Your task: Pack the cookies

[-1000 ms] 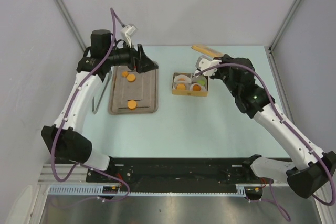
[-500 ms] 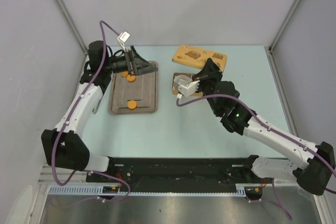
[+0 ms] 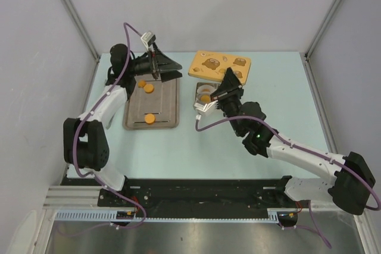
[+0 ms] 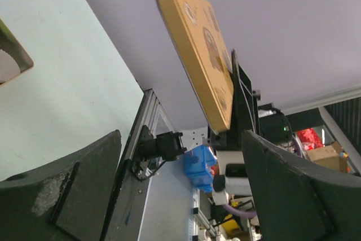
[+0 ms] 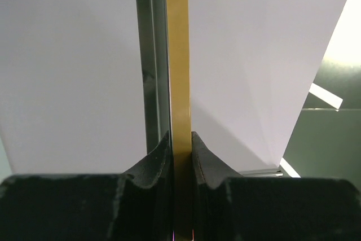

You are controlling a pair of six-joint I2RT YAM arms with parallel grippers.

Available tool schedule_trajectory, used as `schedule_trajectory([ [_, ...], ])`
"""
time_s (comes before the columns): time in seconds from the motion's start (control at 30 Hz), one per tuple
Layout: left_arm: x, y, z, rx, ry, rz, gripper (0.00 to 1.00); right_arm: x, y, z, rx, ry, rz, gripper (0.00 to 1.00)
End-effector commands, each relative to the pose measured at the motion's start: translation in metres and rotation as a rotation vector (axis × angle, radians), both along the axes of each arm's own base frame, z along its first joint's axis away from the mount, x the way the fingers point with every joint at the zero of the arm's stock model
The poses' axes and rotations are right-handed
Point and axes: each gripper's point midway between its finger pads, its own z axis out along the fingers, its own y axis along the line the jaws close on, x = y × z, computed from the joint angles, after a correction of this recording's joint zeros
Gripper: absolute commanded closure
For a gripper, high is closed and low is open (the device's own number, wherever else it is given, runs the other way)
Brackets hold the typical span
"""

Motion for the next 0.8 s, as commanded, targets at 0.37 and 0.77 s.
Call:
schedule_trajectory([
  [0.37, -0.002, -0.033, 0.014, -0.017, -0.016, -0.115, 0.10, -0.022, 0.018, -0.002, -0.021, -0.130, 0.099, 1.00],
  [0.77, -0.019, -0.062, -0.005, -0.006, -0.001, -0.192, 0.35, -0.019, 0.022, -0.008, -0.032, -0.124, 0.097, 1.00],
])
